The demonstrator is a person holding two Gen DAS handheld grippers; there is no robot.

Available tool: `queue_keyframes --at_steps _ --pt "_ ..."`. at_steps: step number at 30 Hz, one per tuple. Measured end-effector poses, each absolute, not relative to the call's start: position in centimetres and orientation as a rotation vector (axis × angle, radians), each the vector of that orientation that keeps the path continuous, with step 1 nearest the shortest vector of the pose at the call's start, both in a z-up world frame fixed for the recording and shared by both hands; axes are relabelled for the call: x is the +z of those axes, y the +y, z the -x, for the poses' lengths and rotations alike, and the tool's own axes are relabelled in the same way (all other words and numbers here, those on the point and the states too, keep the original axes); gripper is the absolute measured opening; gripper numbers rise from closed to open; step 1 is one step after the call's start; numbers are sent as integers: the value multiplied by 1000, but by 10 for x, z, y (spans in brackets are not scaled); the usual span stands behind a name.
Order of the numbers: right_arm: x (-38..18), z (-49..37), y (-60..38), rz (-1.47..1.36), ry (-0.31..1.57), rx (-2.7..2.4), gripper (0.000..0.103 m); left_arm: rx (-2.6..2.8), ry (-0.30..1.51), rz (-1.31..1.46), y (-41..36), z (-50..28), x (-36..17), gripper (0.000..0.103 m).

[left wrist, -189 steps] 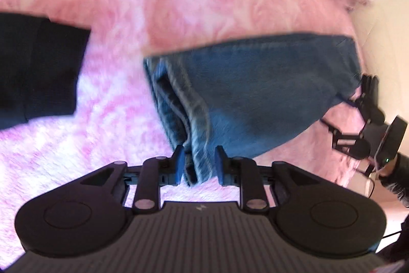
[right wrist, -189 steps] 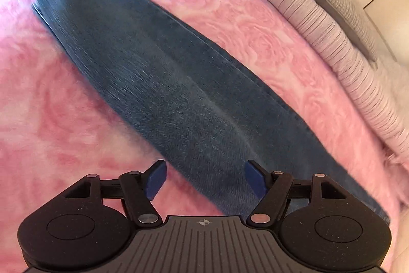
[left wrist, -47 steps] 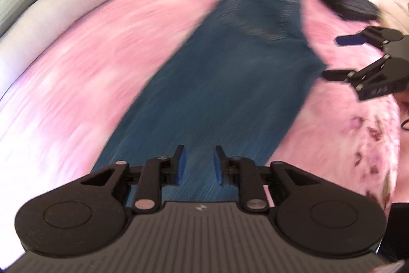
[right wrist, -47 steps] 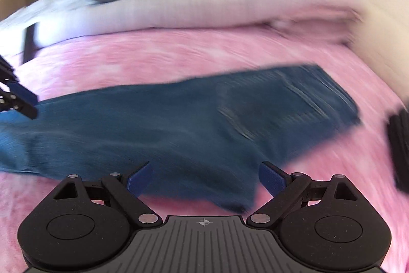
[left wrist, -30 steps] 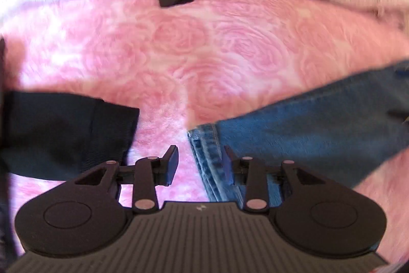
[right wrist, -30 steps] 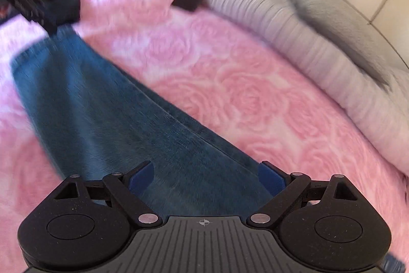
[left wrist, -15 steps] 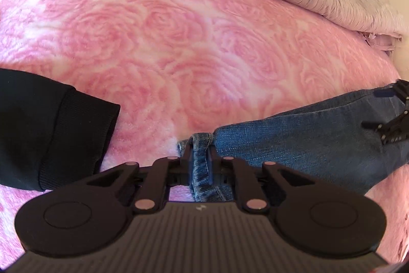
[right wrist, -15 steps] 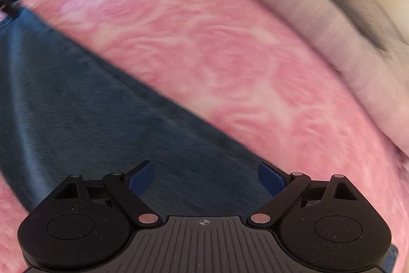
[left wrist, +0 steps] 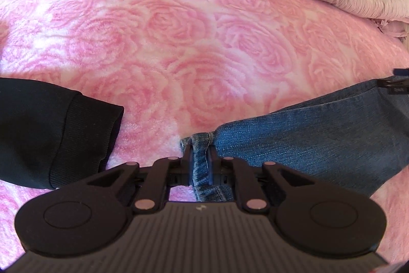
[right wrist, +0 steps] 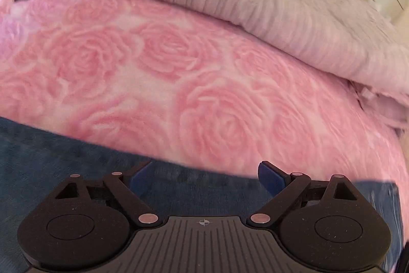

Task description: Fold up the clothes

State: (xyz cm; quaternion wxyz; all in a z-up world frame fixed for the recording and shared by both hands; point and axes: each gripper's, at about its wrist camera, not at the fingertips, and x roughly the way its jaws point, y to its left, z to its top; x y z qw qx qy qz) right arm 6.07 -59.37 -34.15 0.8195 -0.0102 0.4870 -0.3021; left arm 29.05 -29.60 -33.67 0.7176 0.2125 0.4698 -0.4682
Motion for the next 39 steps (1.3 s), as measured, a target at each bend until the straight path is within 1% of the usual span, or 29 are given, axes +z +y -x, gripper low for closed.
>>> queue_keyframes --at_steps 2,5,8,11,17,20,24,27,31,35,38,39 --pt "-332 -42 -581 -33 1043 -648 92 -1032 1040 -477 -297 -290 -333 8" --pt "-340 -28 -565 -105 1086 -599 92 -1024 1031 -493 -297 -288 -332 8" --pt "-360 -44 -571 -108 1061 -568 92 -1013 1019 -501 -298 -288 -334 7" --pt "-367 -66 -598 -198 1023 -581 93 -1014 1020 -534 -302 -285 -339 7" --pt "-344 -37 -574 -174 993 -607 92 -1012 991 -554 -294 -281 -327 9" --pt "-357 -18 -563 -183 1076 -608 93 -1007 983 -545 -281 -282 -319 10" --pt "-340 -9 -547 -159 1052 -658 92 -1027 965 -562 -256 -276 -306 11" --pt "-314 -11 -505 -99 988 -572 93 -1054 958 -581 -236 -266 -299 15" --pt "-292 -26 -403 44 946 -323 92 -1071 965 -621 -208 -251 -301 16" --pt "-300 -48 -285 271 903 -31 92 -1072 997 -586 -181 -242 -305 19" --pt "-315 -68 -229 350 875 66 92 -1069 1017 -551 -166 -238 -310 19" --pt "-320 -76 -217 362 881 83 90 -1072 1019 -547 -163 -236 -311 19"
